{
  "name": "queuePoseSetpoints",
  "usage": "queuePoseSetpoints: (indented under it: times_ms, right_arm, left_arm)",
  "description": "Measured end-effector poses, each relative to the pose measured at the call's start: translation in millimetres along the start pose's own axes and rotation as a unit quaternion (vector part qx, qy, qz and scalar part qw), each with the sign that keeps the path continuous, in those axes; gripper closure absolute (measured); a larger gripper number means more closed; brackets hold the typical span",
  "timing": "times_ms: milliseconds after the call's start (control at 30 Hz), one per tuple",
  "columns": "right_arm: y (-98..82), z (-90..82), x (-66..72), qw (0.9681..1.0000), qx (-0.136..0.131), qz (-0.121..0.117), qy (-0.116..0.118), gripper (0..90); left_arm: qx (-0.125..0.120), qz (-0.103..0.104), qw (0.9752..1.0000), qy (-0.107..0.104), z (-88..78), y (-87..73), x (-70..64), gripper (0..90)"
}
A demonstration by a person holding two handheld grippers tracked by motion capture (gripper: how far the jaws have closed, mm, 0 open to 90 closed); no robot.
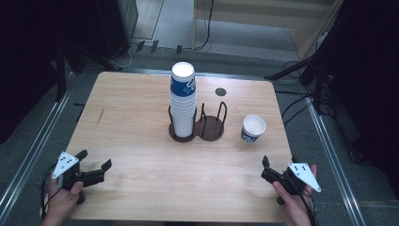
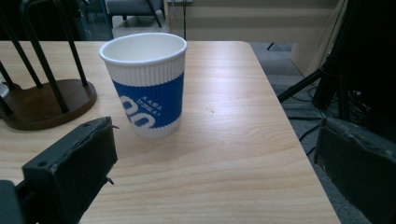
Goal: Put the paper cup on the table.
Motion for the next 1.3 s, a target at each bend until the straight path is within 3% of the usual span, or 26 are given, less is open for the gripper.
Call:
queuePoseSetpoints:
  times_ms: [767,1200,1300]
  right_arm:
    - [-19.3,-13.3,-43.2,0.9989,0.017,0.014,-0.042,0.0]
    - [-26.1,-18.1,-55.9,0.9981,0.024,0.012,-0.055,0.0]
    - [-28.7,-18.5,-56.0,0.998,0.026,0.013,-0.057,0.0]
  left_arm:
    - [0.002,-0.003,1.0,0.0,0.0,-0.4,0.4,0.0]
    - [0.008,-0.01,0.9999,0.0,-0.7,-1.1,2.2,0.0]
    - [0.005,-0.012,0.9999,0.008,0.1,-0.3,4.4,0.0]
Point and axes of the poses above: each handheld gripper's, and its own axes: z roughly forward along the jaws, y roughly out of its top, x roughly to its left, the point moved 8 cm from there along z, roughly forward along the jaws, and after that the axes turned 9 degrees about -x, right-handed, at the moved point
